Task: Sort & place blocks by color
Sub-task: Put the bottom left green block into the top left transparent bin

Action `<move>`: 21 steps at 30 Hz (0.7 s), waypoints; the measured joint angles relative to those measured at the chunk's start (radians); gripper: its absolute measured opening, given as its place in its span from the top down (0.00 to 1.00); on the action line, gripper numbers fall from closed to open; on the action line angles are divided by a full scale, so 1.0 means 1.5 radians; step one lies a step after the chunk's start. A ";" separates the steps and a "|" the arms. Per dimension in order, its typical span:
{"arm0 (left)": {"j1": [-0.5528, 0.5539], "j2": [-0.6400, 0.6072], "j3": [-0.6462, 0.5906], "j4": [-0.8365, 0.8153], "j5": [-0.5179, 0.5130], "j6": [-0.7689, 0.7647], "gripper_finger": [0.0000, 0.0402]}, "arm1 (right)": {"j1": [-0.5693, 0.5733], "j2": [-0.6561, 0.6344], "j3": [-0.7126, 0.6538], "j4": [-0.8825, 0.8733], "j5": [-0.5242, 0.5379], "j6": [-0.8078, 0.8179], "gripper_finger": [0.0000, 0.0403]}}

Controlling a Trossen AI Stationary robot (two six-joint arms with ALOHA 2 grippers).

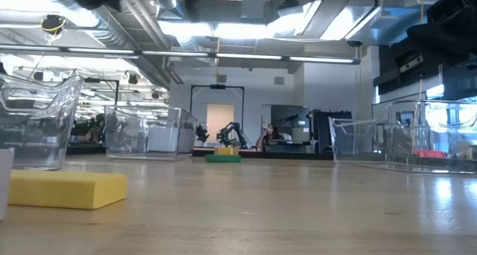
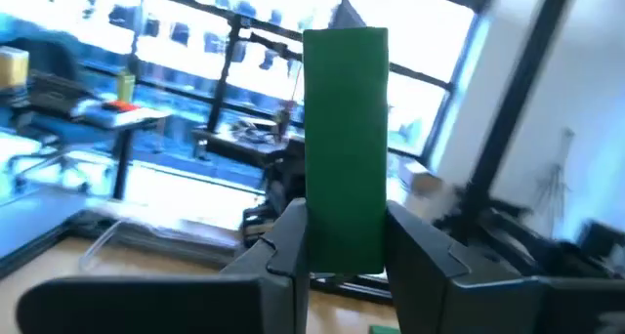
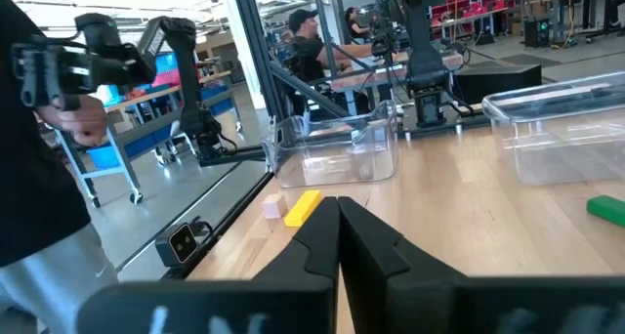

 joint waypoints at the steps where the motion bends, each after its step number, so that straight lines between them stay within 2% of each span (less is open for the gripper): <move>1: -0.003 -0.014 -0.015 0.001 -0.019 -0.011 0.78 | 0.000 0.000 0.000 0.000 0.000 0.000 0.98; 6: -0.005 -0.076 -0.059 0.004 -0.045 -0.019 0.78 | 0.000 0.000 0.000 0.000 0.000 0.000 0.98; 14: -0.004 -0.130 -0.063 0.005 -0.050 -0.019 0.78 | 0.000 0.000 0.000 0.000 0.000 0.000 0.98; 21: -0.013 -0.153 -0.063 0.004 -0.122 -0.033 0.78 | 0.000 0.000 0.000 0.000 0.000 0.000 0.98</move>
